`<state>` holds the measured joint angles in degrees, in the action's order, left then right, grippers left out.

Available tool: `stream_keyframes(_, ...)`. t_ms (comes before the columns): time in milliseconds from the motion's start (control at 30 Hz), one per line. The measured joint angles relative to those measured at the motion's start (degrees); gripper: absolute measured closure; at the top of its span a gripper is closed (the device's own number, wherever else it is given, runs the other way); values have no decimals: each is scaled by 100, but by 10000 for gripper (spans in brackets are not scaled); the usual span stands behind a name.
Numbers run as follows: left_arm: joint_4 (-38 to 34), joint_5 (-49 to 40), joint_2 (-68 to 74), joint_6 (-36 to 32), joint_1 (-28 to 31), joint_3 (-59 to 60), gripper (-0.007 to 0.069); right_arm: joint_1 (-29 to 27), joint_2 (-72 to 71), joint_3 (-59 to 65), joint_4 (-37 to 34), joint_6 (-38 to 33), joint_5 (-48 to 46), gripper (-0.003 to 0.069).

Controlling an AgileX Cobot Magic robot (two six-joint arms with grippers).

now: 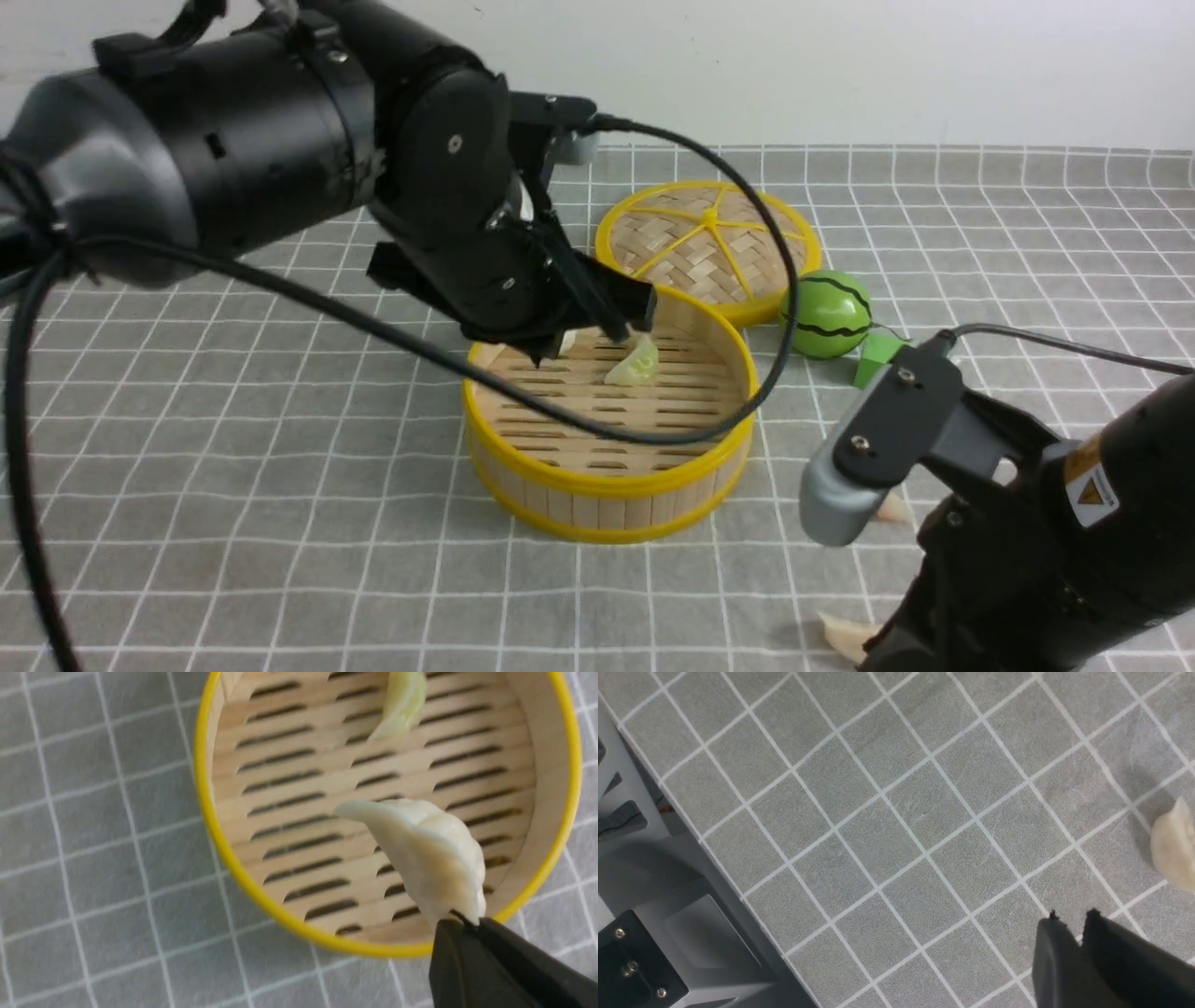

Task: Put the dumplings into the steamer on the table with the grey tablecloth.
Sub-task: 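Place the dumpling into the bamboo steamer basket with the left gripper, then reach for and grasp a dumpling lying on the table beside the steamer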

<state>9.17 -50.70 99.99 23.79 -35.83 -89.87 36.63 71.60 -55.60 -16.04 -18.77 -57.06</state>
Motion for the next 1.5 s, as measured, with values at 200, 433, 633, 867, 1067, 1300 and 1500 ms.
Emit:
stream_keyframes(200,-4,0,1240,-95,327,-1033,638,0,0,0,5,0,-56,573)
stream_keyframes(433,56,135,2273,-122,672,-1515,638,0,0,0,222,462,-195,565)
stream_keyframes(633,68,169,2551,-381,699,-1527,613,0,0,0,543,617,-195,562)
stream_keyframes(867,35,-11,2553,-534,699,-1561,356,-395,0,0,561,923,-203,558)
stream_keyframes(1067,-17,-1074,2247,-547,699,-2217,129,-1178,5,0,539,789,-115,551)
stream_keyframes(1300,-292,-1828,1020,-842,699,-2772,151,-1602,224,0,560,318,169,477)
stream_keyframes(1500,-411,-2052,79,-985,699,-2552,441,-1190,914,-4,497,-267,398,250)
